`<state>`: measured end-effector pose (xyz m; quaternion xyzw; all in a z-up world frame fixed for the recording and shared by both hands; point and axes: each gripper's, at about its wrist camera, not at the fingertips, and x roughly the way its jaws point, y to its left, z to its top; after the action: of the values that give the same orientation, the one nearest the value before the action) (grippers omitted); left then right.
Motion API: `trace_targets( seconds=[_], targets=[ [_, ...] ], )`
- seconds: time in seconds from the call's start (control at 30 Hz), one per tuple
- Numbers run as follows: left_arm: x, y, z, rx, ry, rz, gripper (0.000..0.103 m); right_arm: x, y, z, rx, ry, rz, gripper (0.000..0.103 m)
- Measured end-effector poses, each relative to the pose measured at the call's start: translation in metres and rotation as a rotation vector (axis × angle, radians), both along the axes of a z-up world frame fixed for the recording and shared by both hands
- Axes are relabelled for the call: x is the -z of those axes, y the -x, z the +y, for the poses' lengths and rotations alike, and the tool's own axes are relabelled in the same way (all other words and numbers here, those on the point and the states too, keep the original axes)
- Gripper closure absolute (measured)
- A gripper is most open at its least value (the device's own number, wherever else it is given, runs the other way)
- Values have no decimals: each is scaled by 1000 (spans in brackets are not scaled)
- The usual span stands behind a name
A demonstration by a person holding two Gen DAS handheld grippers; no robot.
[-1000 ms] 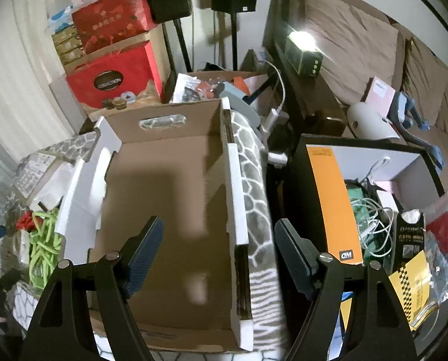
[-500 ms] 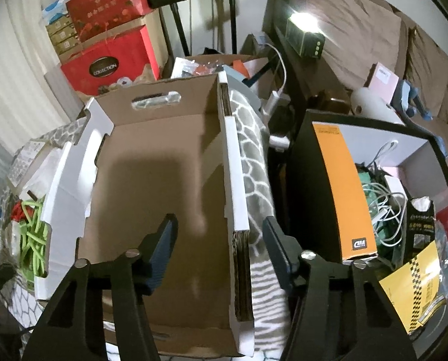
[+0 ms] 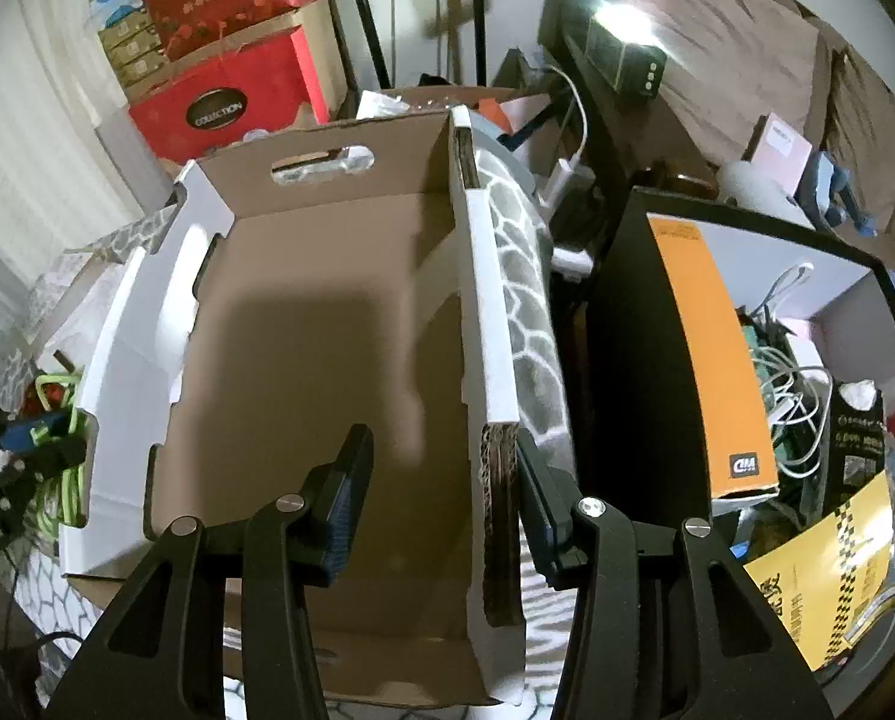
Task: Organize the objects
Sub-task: 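Close the left gripper on the lime-green cable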
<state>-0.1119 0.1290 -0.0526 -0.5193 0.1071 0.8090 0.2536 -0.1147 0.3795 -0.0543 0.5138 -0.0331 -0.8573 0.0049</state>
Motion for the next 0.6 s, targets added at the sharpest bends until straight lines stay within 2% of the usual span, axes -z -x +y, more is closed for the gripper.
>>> trace_targets(
  seconds=[0.1, 0.17, 0.23, 0.27, 0.33, 0.47, 0.53, 0.6],
  targets=[
    [-8, -1, -4, -16, -26, 3, 89, 2, 0, 2, 6, -11, -6, 63],
    [-17, -2, -8, -35, -57, 7, 91, 1, -1, 3, 14, -25, -4, 77],
    [-31, -6, -11, -43, -88, 31, 92, 1, -2, 8, 24, -31, -5, 85],
    [-37, -7, -12, -42, -101, 41, 96, 1, -2, 10, 23, -24, -4, 88],
    [-56, -13, -12, -35, -127, 79, 97, 1, -4, 13, 14, -18, -1, 92],
    [-93, -18, -7, -9, -189, 122, 97, 2, -7, 11, 0, -31, 8, 93],
    [-106, -18, 3, 15, -181, 147, 97, 2, -10, 9, -3, -39, 16, 93],
    [-106, -15, 13, 22, -142, 144, 97, 3, -11, 9, -1, -34, 16, 93]
  ],
)
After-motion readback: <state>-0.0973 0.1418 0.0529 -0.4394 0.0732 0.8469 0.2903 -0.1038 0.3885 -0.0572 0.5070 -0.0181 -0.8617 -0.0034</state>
